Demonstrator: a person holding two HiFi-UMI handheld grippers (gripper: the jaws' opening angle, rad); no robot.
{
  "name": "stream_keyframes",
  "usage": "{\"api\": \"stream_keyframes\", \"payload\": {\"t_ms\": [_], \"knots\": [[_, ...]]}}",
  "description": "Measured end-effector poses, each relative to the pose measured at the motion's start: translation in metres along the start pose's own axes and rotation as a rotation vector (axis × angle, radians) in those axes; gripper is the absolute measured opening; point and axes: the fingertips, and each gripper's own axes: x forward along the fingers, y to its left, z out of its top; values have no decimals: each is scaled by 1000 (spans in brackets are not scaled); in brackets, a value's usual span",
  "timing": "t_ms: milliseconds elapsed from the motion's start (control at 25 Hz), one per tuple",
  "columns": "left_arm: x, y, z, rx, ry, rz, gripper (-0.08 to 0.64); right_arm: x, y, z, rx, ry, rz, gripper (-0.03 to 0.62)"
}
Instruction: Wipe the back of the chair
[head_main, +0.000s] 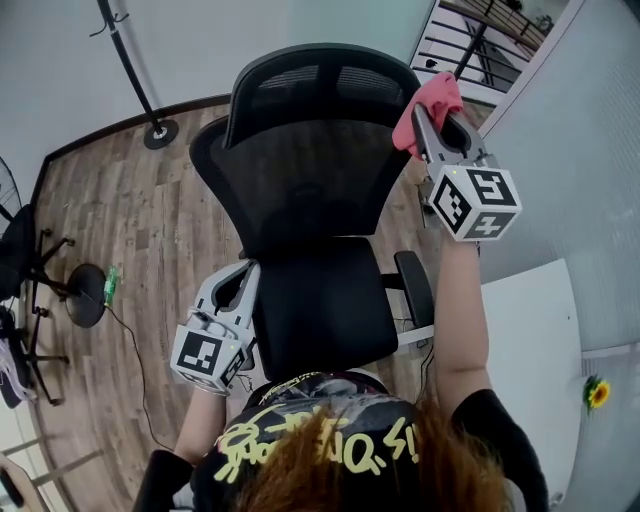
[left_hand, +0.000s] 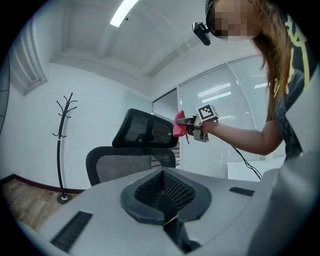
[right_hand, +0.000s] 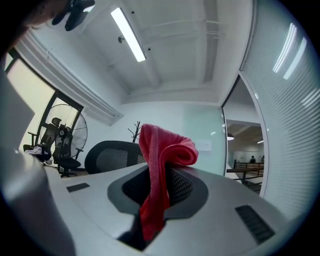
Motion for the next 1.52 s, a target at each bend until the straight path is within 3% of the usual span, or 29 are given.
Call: {"api": "stream_keyframes", "payload": {"t_ms": [160, 600, 1040, 1520], "knots": [[-7, 3, 0, 9, -10, 13, -6, 8, -1, -8, 66, 13, -18, 61], [-13, 8, 0, 35, -2, 37, -6, 33, 6, -10, 108, 19, -30, 61], [-8, 19, -1, 29, 9, 47, -6, 60, 42, -7, 72, 4, 33, 61], [-9, 26, 8, 71, 11, 42, -6, 61, 48, -7, 30, -3, -4, 61]]}}
